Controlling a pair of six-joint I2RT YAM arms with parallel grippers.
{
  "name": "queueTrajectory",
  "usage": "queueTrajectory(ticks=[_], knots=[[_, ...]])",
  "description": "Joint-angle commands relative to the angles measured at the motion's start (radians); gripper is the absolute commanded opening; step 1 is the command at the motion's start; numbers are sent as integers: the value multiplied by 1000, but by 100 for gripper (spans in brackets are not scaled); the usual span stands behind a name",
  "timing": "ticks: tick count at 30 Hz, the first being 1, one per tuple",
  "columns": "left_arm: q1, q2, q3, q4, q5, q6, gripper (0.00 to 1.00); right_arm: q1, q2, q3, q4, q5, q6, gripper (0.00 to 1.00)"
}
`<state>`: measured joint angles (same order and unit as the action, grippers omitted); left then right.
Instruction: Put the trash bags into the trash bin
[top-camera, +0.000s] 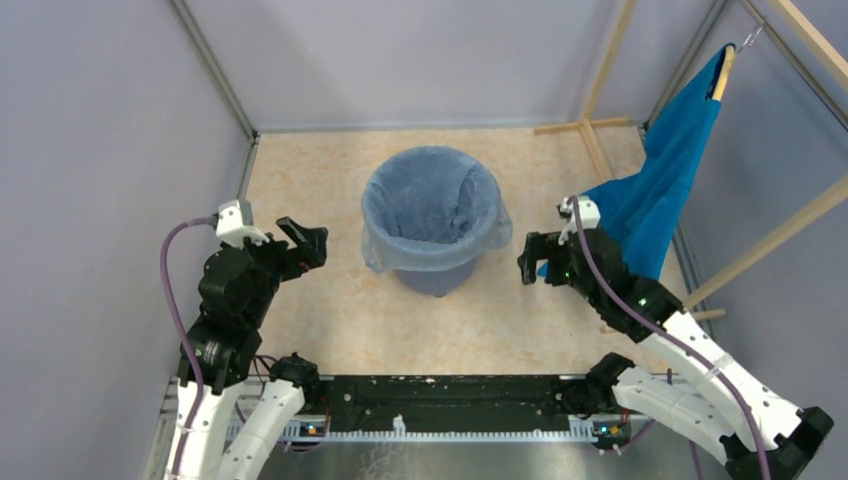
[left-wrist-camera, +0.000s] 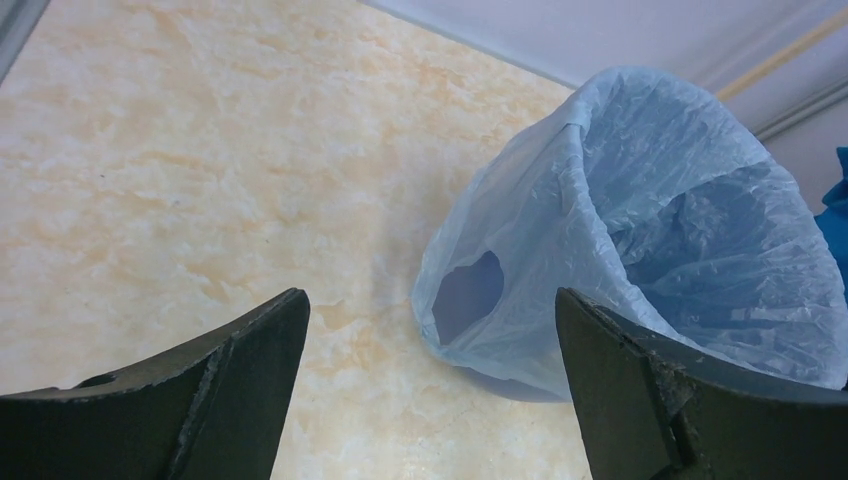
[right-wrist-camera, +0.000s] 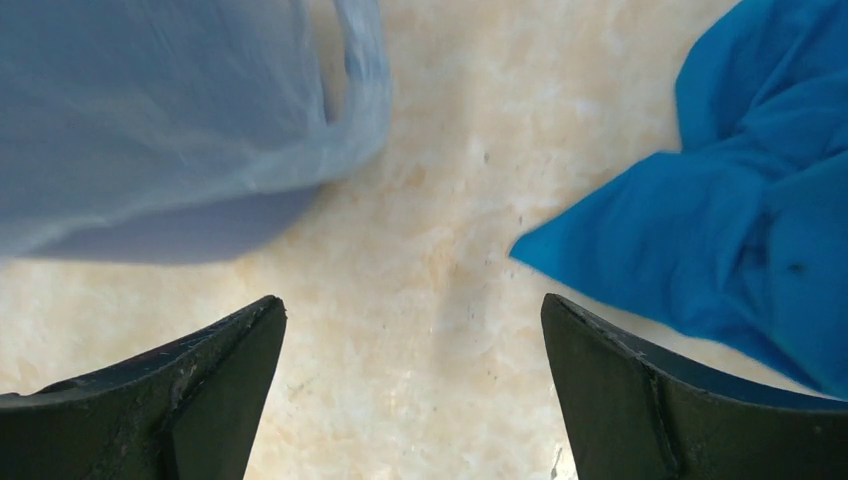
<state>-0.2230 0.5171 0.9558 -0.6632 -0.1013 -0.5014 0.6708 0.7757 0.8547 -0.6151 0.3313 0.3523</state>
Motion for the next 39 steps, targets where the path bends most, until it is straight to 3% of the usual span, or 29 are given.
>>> queueTrajectory(ticks=[1,5,9,11,16,22,30,35,39], knots=[[3,-24,25,23,-61,35,99,-1,-52,-197,193,-135,-17,99],[3,-51,25,75,-71,56,99,-1,-30,-361,501,-242,-52,99],[2,-71,24,96,-74,70,99,-1,69,-516,956,-503,-103,99],[3,-87,16,98,-82,72,99,0,164,-551,1149,-560,-139,99],[2,-141,-35,112,-88,53,99,7,453,-478,1400,-600,-198,99],[2,-213,-43,146,-156,96,99,39,793,-321,1641,-613,-150,99],[2,-238,11,121,-214,164,99,142,1237,130,1704,-565,-66,99],[2,-243,4,81,-203,143,99,181,1486,514,1570,-537,30,99],[2,-224,-18,64,-166,95,99,194,1580,714,1428,-479,101,99]])
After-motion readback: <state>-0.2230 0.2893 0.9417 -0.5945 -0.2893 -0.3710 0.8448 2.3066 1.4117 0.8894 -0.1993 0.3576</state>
